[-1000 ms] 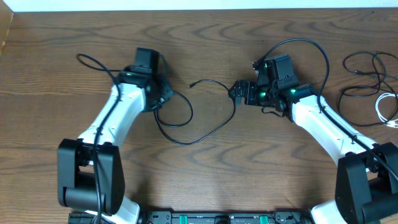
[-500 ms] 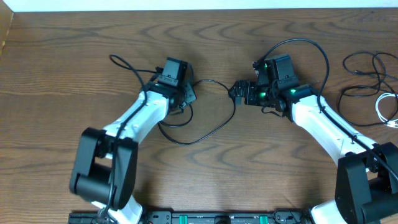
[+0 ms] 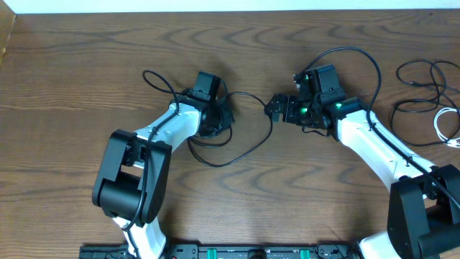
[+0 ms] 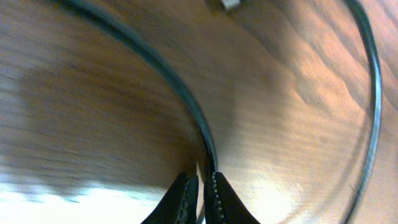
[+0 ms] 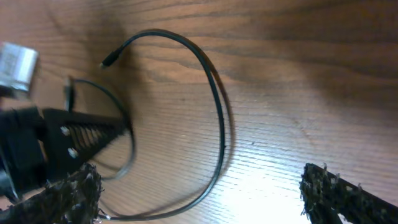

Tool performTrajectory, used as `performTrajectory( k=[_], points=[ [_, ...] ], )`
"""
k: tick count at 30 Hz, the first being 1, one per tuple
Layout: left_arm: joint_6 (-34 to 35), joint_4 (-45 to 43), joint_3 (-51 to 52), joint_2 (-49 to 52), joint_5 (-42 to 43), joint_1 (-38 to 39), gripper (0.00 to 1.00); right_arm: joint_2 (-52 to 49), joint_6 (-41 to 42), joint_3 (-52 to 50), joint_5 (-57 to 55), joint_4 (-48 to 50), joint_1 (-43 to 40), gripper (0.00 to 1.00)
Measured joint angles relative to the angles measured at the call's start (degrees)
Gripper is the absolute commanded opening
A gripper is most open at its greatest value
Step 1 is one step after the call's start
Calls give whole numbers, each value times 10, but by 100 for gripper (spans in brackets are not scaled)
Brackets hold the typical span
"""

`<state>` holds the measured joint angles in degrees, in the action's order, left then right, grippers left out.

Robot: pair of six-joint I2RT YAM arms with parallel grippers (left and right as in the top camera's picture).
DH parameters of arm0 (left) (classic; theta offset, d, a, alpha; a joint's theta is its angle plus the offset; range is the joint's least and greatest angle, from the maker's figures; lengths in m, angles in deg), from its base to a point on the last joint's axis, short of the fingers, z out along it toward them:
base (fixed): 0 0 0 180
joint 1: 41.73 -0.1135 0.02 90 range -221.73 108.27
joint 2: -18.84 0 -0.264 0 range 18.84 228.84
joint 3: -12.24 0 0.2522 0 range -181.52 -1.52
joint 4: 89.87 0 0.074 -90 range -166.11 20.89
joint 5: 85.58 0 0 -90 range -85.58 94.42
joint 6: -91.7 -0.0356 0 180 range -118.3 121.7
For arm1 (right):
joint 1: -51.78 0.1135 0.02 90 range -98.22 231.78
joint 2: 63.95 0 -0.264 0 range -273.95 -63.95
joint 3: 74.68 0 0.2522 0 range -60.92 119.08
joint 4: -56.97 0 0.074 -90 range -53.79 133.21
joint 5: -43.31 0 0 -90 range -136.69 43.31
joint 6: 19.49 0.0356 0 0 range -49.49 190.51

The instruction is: Untangle cables

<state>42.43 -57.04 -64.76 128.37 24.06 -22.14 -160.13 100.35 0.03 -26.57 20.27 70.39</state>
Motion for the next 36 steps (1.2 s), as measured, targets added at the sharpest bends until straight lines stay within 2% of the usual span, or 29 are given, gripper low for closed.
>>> performTrajectory(
  k=[5,9,14,20,23,27,31,36],
  points=[
    [0,2,0,7,69,13,12,0,60,-30,28,3,0,99],
    [0,6,0,9,95,19,12,0,107,-95,64,54,0,99],
    [0,8,0,9,133,19,12,-1,150,-175,97,167,0,88],
    [0,9,0,9,193,19,12,0,189,-212,118,256,0,93],
    [2,8,0,9,210,19,8,0,198,-217,122,273,3,95],
    [-4,9,-1,9,244,12,8,0,204,-217,114,276,19,89],
    [-19,13,-9,3,252,-8,8,0,206,-218,97,282,47,91],
    [-38,89,-12,-38,198,-38,8,0,186,-225,73,314,88,79]
  ],
)
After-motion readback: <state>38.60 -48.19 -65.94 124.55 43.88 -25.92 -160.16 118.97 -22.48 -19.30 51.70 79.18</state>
